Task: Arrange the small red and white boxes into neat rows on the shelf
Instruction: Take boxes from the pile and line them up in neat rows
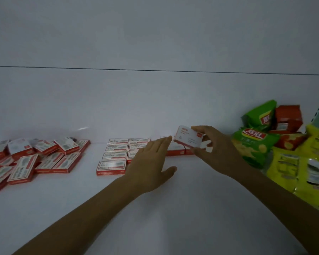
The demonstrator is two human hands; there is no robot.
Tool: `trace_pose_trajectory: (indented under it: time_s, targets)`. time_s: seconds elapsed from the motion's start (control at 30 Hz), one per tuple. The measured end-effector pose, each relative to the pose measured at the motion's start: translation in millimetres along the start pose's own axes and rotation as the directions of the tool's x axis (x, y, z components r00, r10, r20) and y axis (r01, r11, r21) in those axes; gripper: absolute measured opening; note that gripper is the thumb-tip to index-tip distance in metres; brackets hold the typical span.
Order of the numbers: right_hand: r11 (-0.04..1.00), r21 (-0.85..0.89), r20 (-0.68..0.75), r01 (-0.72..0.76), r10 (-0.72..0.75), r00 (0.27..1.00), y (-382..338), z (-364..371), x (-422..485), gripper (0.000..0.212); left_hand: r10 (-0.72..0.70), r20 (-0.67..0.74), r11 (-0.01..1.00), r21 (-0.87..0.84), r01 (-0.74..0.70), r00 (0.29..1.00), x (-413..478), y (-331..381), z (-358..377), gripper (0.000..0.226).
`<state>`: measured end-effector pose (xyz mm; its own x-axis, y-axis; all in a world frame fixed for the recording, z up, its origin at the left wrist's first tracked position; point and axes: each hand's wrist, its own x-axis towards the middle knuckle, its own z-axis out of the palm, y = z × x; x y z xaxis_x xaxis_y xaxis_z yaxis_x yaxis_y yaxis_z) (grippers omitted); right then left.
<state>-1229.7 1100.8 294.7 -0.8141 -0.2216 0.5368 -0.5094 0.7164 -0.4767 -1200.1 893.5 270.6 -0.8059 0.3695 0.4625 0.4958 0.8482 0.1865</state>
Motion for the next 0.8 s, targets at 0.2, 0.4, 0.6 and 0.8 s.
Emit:
trace_pose_trajectory:
  time_s: [0.2, 0.4, 0.6, 0.8]
  targets:
    - [0.995, 0.019, 0.122, 0.097, -0.098, 0.988, 24, 27, -5, 0.055, -0.076, -0.058, 0.997, 0.011, 0.077, 0.995, -9, -5, 18, 0.071]
    - [0.988, 0.070, 0.310, 0.136, -0.151, 0.939, 33, 26, -3, 0.057, -0.072, -0.056, 0.997, -0.037, 0.070, 0.996, -7, -7, 20, 0.075]
    - [0.981, -0.053, 0.388, 0.189, -0.154, 0.909, 28, 24, -3, 0.054, -0.066, -0.019, 0.995, -0.071, 0.065, 0.998, -4, -8, 21, 0.074]
    - [0.964, -0.083, 0.352, 0.251, -0.207, 0.913, 16, 19, -10, 0.042, -0.022, -0.012, 0.999, -0.038, 0.021, 1.000, -5, -7, 24, 0.068]
